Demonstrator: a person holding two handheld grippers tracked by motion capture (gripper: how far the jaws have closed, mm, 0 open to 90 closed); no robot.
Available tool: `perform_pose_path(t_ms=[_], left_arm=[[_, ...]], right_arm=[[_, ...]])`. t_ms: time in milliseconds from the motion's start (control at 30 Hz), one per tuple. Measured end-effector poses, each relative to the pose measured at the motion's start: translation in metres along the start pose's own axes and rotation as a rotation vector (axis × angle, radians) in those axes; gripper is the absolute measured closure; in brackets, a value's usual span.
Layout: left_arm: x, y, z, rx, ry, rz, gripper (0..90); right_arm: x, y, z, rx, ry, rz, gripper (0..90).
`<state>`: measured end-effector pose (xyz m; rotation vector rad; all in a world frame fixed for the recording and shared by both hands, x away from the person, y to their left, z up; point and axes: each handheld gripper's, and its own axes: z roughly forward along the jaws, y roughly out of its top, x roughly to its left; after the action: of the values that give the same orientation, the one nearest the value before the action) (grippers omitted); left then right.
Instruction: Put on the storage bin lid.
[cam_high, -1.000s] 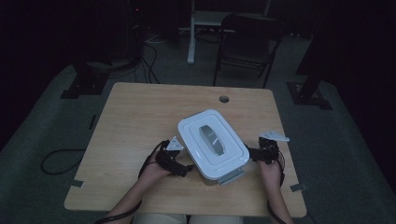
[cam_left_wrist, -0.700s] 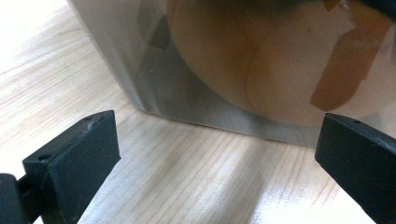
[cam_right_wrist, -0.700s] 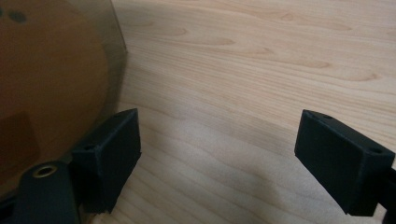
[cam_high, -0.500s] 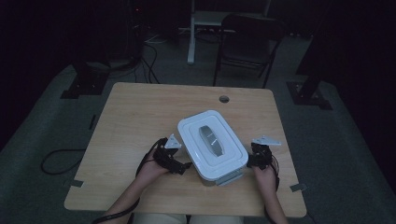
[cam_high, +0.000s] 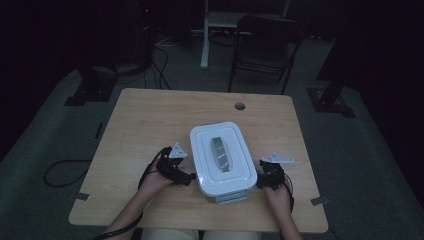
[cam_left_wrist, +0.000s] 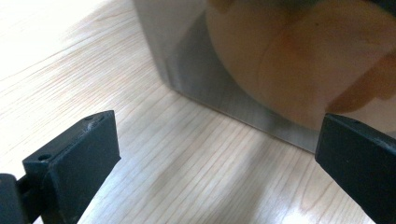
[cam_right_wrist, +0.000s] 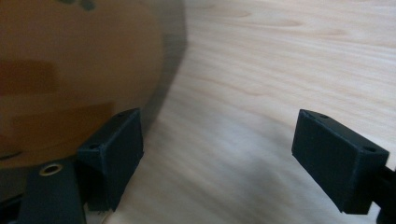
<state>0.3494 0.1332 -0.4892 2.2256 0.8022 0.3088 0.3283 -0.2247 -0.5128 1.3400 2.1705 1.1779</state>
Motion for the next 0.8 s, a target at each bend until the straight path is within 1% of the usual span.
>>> perform_pose_path(t_ms=[33,200,367,433,500,533,567,600,633,667,733,767,800], left_arm=[[0.001,-0.001,-0.001,-0.001,-0.001,-0.005,0.4],[0.005,-0.003,-0.004,0.002,0.014,-0.005,0.4],[0.008,-0.007,-0.008,0.001,0.022,-0.017,0.5],[0.009,-0.009,-0.009,-0.003,0.026,-0.022,0.4],[0.01,-0.01,-0.009,-0.006,0.023,-0.018,0.4],[0.01,-0.011,-0.009,-0.01,0.024,-0.021,0.4],[0.01,-0.011,-0.01,-0.023,0.024,-0.023,0.4],[0.01,-0.012,-0.011,-0.031,0.024,-0.022,0.4],[0.01,-0.012,-0.012,-0.038,0.021,-0.023,0.4],[0.01,-0.012,-0.012,-0.044,0.014,-0.024,0.4],[0.01,-0.013,-0.014,-0.034,-0.002,-0.016,0.4],[0.009,-0.014,-0.014,-0.034,0.003,-0.013,0.4],[0.009,-0.015,-0.015,-0.037,0.006,-0.015,0.4]], right_arm=[[0.007,-0.001,-0.001,0.005,-0.006,-0.012,16.3],[0.02,-0.005,-0.004,-0.009,-0.032,-0.03,17.8],[0.028,-0.009,-0.004,0.001,-0.007,-0.042,18.5],[0.031,-0.01,-0.004,0.006,-0.005,-0.047,18.4],[0.034,-0.011,-0.005,-0.002,-0.013,-0.054,18.3],[0.034,-0.011,-0.005,-0.001,-0.01,-0.058,16.7],[0.033,-0.01,-0.004,0.007,-0.01,-0.06,13.0],[0.031,-0.01,-0.004,0.01,-0.011,-0.063,12.2],[0.03,-0.01,-0.004,0.01,0.004,-0.054,12.1],[0.028,-0.009,-0.004,-0.002,0.015,-0.047,12.1],[0.026,-0.009,-0.006,-0.016,-0.012,-0.046,12.1],[0.024,-0.009,-0.007,-0.025,-0.019,-0.042,12.1],[0.022,-0.009,-0.008,-0.04,-0.012,-0.033,12.1]])
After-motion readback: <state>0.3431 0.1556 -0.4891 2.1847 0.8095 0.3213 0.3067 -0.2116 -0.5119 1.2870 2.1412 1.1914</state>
